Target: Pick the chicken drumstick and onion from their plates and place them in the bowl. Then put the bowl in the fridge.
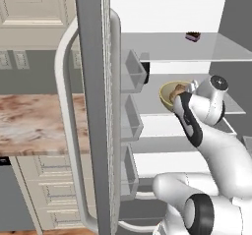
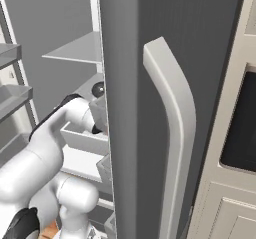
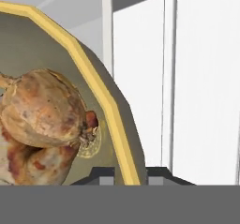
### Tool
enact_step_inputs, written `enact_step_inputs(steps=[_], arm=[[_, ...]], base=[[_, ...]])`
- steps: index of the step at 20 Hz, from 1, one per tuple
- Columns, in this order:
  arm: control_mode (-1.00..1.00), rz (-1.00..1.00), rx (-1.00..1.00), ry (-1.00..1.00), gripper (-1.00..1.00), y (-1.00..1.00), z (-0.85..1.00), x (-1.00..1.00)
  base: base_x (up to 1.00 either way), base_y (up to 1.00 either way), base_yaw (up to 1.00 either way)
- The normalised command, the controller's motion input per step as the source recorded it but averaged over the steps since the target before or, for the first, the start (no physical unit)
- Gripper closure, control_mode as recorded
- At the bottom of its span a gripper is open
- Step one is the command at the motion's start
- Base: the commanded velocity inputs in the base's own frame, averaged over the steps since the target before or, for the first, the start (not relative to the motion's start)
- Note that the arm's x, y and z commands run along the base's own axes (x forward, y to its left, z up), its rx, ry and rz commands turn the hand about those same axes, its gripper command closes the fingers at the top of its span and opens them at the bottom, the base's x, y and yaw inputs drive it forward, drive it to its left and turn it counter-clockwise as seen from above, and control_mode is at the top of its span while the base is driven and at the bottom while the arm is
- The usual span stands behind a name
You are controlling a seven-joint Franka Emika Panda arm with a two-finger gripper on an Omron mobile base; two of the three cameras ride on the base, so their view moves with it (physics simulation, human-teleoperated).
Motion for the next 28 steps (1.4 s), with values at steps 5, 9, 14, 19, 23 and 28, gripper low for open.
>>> enact_step_inputs(steps=[5, 9, 14, 19, 23, 28], arm=[[-1.0, -0.02, 0.0, 0.0, 1.0, 0.0, -0.02, 0.4], [-1.0, -0.02, 0.02, -0.1, 1.0, 0.0, -0.2, 0.29], [-1.0, -0.01, 0.05, -0.09, 1.0, 0.0, -0.21, 0.3], [-1.0, -0.02, 0.04, -0.01, 1.0, 0.0, -0.02, 0.38], [-1.0, -0.01, 0.02, 0.02, 1.0, 0.0, 0.0, 0.28], [-1.0, 0.0, 0.0, 0.02, -1.0, 0.0, 0.0, 0.1]], base=[[0.0, 0.0, 0.0], [0.0, 0.0, 0.0], [0.0, 0.0, 0.0], [0.0, 0.0, 0.0], [0.0, 0.0, 0.0], [0.0, 0.0, 0.0]])
